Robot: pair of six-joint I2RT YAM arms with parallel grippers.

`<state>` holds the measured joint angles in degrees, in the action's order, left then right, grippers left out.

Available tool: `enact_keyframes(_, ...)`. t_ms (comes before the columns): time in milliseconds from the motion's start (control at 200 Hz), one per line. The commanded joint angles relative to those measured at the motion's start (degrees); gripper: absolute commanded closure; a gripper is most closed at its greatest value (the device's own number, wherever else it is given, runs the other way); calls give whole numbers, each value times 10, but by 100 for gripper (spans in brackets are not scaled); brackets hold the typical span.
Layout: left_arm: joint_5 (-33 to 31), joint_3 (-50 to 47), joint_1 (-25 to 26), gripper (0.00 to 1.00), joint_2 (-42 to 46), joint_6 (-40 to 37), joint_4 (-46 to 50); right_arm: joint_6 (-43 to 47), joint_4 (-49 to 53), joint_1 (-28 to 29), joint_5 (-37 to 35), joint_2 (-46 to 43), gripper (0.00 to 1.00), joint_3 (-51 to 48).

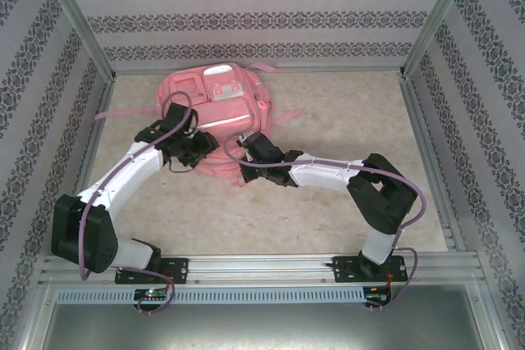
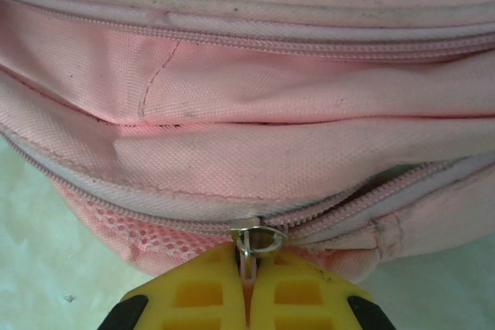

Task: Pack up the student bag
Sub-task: Zip the student bag at the top-center of the table.

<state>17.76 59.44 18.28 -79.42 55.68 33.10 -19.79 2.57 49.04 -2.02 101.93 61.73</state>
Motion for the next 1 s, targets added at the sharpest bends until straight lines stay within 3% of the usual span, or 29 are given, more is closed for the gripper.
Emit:
enact_keyframes(0,-10,-11,30,52,-27,96,-63,-10,2,6,16,5,100,11)
enact_keyframes(435,-40,-28,48,44,-85,197,-79,-19,-7,12,8,-18,100,-9)
enact_keyframes(759,-47,-55,48,44,7,234,-42,-17,-16,11,-8,-10,100,-8)
enact_keyframes(934,-26,-123,49,44,44,308,-105,-15,-23,10,0,-11,100,-8)
enact_keyframes(994,-24,-136,49,40,40,322,-128,-16,-24,10,3,-12,100,-7)
